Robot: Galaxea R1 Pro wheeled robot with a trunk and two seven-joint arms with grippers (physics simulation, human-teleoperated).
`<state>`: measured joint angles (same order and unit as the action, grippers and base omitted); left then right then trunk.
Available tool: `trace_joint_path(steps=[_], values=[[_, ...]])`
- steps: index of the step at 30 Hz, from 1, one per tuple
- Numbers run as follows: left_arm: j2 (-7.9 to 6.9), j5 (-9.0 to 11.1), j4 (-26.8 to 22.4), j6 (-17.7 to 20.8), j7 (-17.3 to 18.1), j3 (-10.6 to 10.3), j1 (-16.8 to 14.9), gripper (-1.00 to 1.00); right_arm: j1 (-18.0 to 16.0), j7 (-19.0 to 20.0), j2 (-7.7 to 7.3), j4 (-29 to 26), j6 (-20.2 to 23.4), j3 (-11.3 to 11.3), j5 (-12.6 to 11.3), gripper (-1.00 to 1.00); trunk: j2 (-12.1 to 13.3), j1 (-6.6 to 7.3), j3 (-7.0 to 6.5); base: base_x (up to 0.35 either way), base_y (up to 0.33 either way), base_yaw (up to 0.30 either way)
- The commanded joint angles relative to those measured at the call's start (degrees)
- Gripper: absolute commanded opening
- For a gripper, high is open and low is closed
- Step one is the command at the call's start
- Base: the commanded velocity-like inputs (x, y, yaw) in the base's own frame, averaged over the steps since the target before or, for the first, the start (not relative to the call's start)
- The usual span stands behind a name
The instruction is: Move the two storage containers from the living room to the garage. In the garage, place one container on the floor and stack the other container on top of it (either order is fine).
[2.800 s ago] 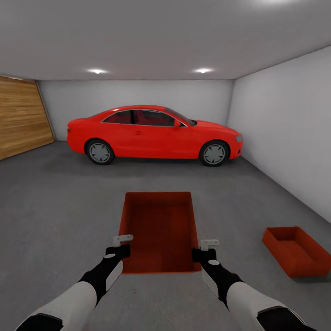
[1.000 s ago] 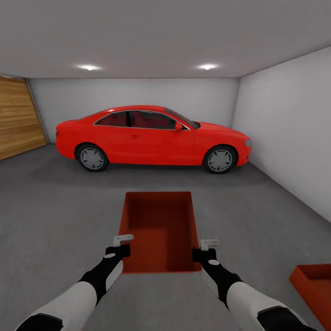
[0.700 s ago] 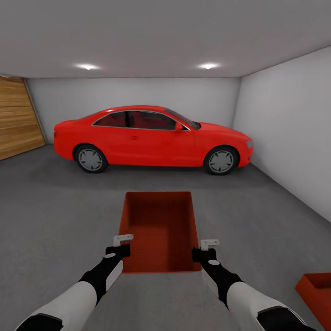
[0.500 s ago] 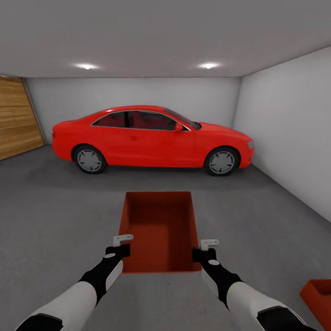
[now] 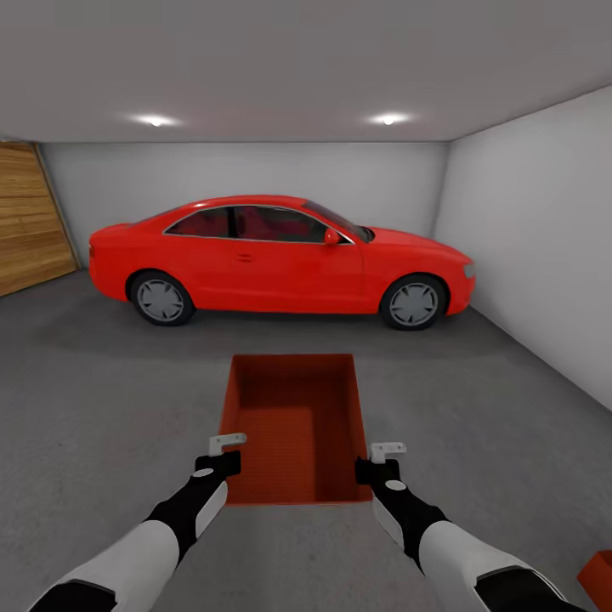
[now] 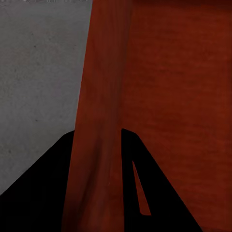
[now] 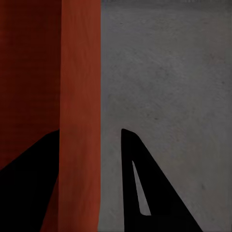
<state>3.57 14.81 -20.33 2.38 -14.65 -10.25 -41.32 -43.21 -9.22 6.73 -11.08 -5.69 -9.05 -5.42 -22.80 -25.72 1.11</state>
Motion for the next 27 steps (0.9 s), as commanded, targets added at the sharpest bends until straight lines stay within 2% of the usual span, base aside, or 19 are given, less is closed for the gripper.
trace_joint_path(steps=[1,23,27], values=[[-0.76,-1.0,-0.3,0.3,-0.7,0.6,-0.1,-1.00,0.0,-0.3,0.00,0.2,-0.1,-0.6,-1.1,-1.00,-0.1,-0.07,0.11,0.322,0.000,0.000],[-0.76,-1.0,-0.5,0.2,-0.7,0.6,-0.1,-1.00,0.0,-0.3,-0.05,0.2,-0.1,-0.6,-1.1,-1.00,-0.1,-0.07,0.11,0.319,0.000,0.000],[-0.76,-1.0,-0.5,0.2,-0.7,0.6,-0.1,-1.00,0.0,-0.3,-0.05,0.2,-0.1,-0.6,-1.1,-1.00,-0.1,-0.07,0.11,0.110,0.000,0.000]])
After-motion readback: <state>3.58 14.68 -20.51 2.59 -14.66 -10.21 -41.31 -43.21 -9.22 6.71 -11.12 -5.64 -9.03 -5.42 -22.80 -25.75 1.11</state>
